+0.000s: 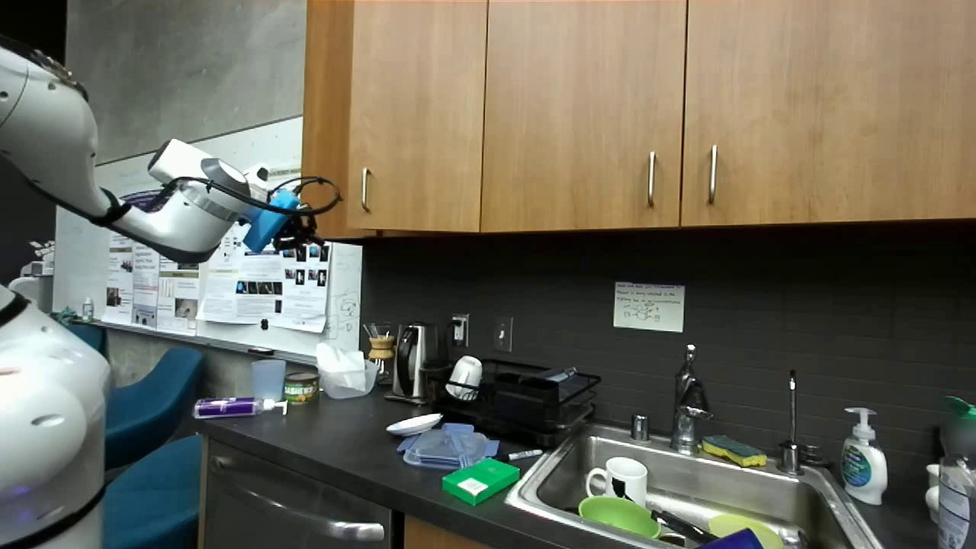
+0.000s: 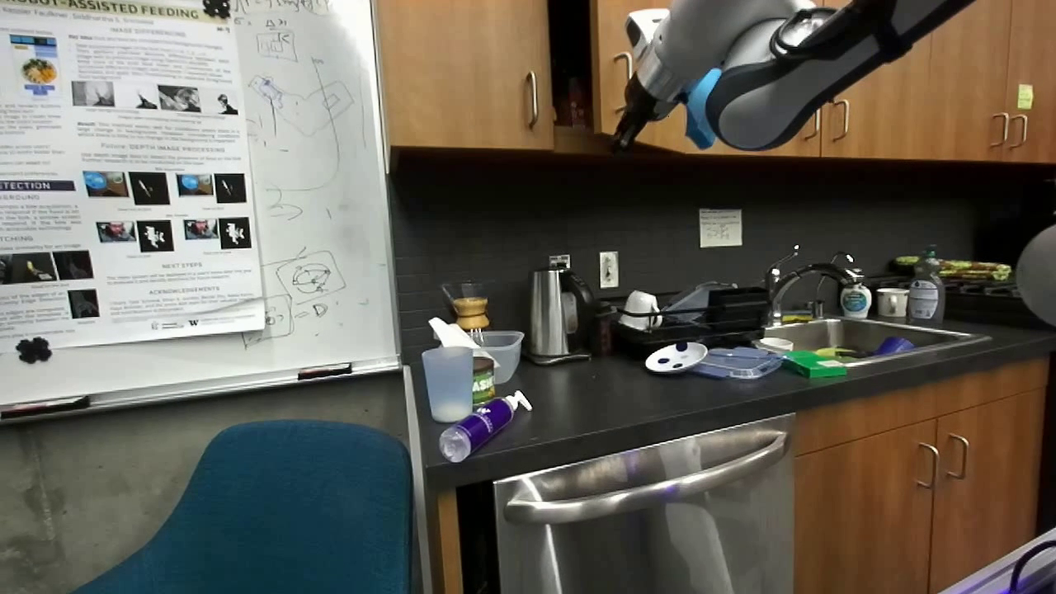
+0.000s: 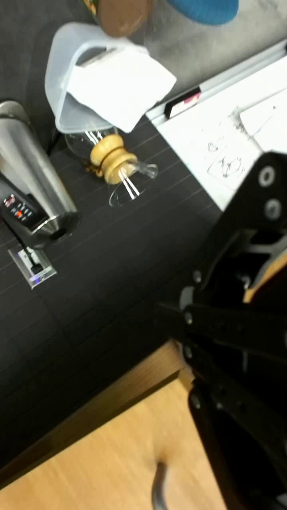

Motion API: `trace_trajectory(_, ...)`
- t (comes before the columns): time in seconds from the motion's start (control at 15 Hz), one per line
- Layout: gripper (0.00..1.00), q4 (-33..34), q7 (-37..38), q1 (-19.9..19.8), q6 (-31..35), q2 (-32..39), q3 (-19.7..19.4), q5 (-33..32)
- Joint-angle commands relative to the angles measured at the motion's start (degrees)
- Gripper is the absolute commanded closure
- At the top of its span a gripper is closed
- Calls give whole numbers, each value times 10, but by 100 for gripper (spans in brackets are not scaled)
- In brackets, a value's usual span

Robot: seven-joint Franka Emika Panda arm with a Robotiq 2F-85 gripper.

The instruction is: Close the open upper cabinet door.

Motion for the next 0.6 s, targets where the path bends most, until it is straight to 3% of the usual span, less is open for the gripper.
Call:
trace_trajectory(0.0,100,-21,-6,18,8,-13,1,-23)
trace_trajectory(0.2,100,-69,-23,77,7,-22,-69,-2)
trace_trajectory(0.53,100,-154,-50,127,15,-40,-216,6)
